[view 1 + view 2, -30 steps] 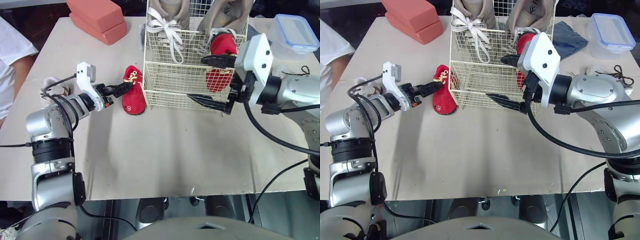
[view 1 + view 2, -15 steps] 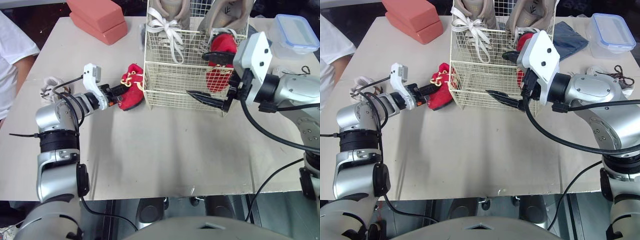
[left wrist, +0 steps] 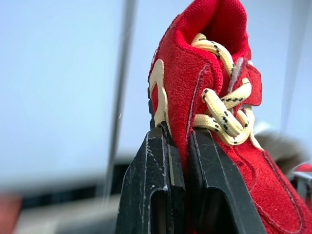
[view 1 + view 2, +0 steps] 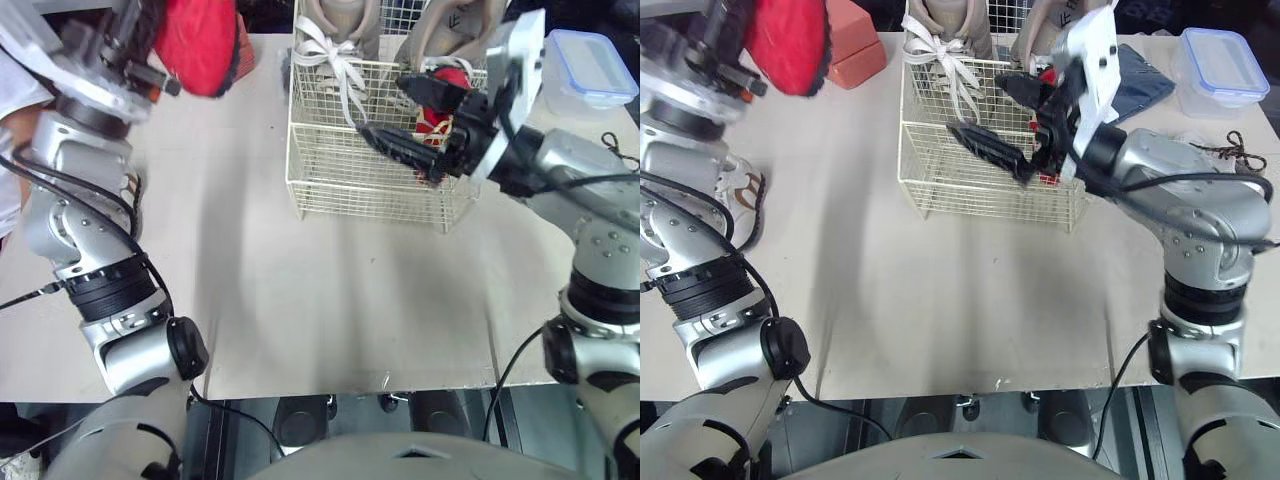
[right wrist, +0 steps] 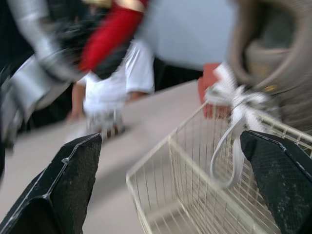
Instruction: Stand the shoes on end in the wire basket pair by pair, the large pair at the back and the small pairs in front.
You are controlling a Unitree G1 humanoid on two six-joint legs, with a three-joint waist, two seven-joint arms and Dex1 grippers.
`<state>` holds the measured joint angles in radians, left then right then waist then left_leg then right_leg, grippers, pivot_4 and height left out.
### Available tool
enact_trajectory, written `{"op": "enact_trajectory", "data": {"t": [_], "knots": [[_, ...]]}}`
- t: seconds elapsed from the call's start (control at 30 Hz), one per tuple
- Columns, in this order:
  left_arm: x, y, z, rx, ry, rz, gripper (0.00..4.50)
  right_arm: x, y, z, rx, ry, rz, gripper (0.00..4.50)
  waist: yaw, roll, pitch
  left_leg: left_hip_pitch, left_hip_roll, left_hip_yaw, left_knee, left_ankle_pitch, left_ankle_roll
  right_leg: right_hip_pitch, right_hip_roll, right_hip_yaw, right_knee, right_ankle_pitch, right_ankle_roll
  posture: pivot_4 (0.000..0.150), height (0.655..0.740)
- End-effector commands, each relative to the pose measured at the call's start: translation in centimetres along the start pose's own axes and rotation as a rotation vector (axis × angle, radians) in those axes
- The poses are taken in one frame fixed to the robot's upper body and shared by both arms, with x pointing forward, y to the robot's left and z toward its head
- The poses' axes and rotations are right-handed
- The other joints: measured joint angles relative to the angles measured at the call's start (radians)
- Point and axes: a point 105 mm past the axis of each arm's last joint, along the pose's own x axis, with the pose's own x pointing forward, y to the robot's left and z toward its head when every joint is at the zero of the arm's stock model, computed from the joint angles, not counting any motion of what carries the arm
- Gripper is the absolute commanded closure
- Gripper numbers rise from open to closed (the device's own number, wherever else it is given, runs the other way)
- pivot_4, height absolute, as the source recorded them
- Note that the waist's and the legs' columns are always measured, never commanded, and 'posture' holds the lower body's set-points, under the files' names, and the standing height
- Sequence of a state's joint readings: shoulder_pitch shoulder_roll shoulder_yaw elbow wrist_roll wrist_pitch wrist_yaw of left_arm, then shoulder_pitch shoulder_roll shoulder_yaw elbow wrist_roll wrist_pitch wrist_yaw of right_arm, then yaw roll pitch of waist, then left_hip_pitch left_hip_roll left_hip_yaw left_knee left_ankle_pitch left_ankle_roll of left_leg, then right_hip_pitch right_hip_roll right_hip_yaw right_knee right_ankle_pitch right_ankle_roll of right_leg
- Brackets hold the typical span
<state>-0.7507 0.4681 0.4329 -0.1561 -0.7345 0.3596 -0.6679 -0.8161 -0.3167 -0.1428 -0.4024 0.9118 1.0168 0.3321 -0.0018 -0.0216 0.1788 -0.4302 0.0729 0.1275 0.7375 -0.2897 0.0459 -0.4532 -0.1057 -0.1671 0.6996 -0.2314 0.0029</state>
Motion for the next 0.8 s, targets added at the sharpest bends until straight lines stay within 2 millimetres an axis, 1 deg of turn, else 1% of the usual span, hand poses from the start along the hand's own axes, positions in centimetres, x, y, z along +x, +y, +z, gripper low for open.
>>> {"op": "enact_trajectory", "data": {"t": [0.03, 0.1, 0.23, 0.3, 0.4, 0.43, 0.47, 0.57, 0.67, 0.73, 0.77, 0.8], "knots": [[1.5, -3.6, -0.2, 0.035, -0.018, -0.141, 4.49, 0.6, 0.5, 2.6, 0.085, -0.116, 0.009, 0.0, -0.001, 0.0, 0.0, 0.0, 0.0, 0.0, 0.0, 0.0, 0.0, 0.0, 0.0, 0.0, 0.0, 0.0, 0.0, 0.15, 0.686], [1.7, -5.0, -1.3, 0.056, 0.009, -0.192, 4.49, 1.0, 0.5, 3.4, 0.144, -0.153, 0.007, 0.0, -0.005, 0.0, 0.0, 0.0, -0.001, 0.0, 0.0, 0.0, 0.0, 0.0, 0.001, 0.0, 0.0, 0.0, 0.0, 0.15, 0.686], [2.0, -6.3, -3.4, 0.107, 0.046, -0.213, 4.49, 1.5, 1.0, 4.0, 0.197, -0.176, 0.028, 0.0, -0.009, 0.0, 0.0, -0.001, -0.001, 0.0, 0.0, 0.0, 0.0, 0.0, 0.001, 0.0, 0.0, 0.0, 0.0, 0.15, 0.686], [2.1, -6.6, -3.8, 0.154, 0.041, -0.217, 4.49, 1.6, 1.3, 4.1, 0.204, -0.175, 0.036, 0.0, -0.01, 0.0, 0.0, -0.001, -0.001, 0.0, 0.0, 0.0, 0.0, 0.0, 0.001, 0.0, -0.001, 0.0, 0.0, 0.15, 0.686], [2.3, -6.7, -4.2, 0.143, 0.038, -0.213, 4.49, 1.8, 1.4, 3.8, 0.216, -0.164, 0.026, 0.0, -0.01, 0.0, 0.0, -0.001, -0.001, 0.0, -0.001, 0.0, 0.0, 0.0, 0.001, 0.0, -0.001, 0.0, 0.0, 0.15, 0.686], [2.3, -6.7, -4.2, 0.139, 0.036, -0.213, 4.5, 1.9, 1.3, 3.6, 0.22, -0.159, 0.017, 0.52, -0.01, 0.0, 0.0, -0.001, 0.0, 0.0, -0.001, 0.0, 0.0, 0.0, 0.001, 0.0, -0.001, 0.0, 0.0, 0.15, 0.686], [2.3, -6.7, -4.3, 0.137, 0.036, -0.207, 4.5, 1.9, 1.2, 3.5, 0.221, -0.154, 0.008, 0.79, -0.01, 0.0, 0.0, -0.001, 0.0, 0.0, -0.001, 0.0, 0.0, -0.001, 0.001, 0.0, -0.001, 0.0, 0.0, 0.15, 0.686], [2.3, -6.0, -4.5, 0.129, 0.051, -0.156, 4.5, 1.8, 1.2, 3.3, 0.22, -0.148, -0.002, 2.09, -0.01, 0.0, 0.0, -0.001, 0.0, 0.0, -0.001, 0.0, 0.0, -0.001, 0.001, 0.0, -0.001, 0.0, 0.0, 0.15, 0.686], [2.0, -5.7, -4.9, 0.087, 0.077, -0.153, 4.5, 1.9, 1.2, 3.2, 0.217, -0.146, -0.004, 3.69, -0.01, 0.0, 0.0, -0.001, 0.0, -0.001, -0.001, 0.0, 0.0, -0.001, 0.001, 0.0, -0.001, 0.0, 0.0, 0.15, 0.686], [1.8, -6.2, -5.0, 0.037, 0.095, -0.194, 3.6, 1.9, 1.1, 3.2, 0.212, -0.143, -0.006, 4.33, -0.01, 0.0, 0.0, -0.002, 0.0, -0.001, -0.001, 0.0, 0.0, 0.0, 0.001, 0.0, -0.001, 0.0, 0.0, 0.15, 0.686], [1.5, -6.8, -5.1, -0.003, 0.109, -0.237, 3.33, 1.9, 1.1, 3.2, 0.208, -0.142, -0.006, 4.36, -0.01, 0.0, 0.0, -0.002, 0.0, -0.001, -0.001, 0.0, 0.0, -0.001, 0.001, 0.0, -0.001, 0.0, 0.0, 0.15, 0.686], [1.4, -7.1, -4.9, -0.017, 0.11, -0.26, 2.8, 1.9, 1.1, 3.2, 0.199, -0.14, -0.005, 4.37, -0.011, 0.0, 0.0, -0.002, 0.001, -0.001, -0.001, 0.0, 0.0, 0.0, 0.001, 0.0, -0.001, 0.0, 0.0, 0.15, 0.686]]}}
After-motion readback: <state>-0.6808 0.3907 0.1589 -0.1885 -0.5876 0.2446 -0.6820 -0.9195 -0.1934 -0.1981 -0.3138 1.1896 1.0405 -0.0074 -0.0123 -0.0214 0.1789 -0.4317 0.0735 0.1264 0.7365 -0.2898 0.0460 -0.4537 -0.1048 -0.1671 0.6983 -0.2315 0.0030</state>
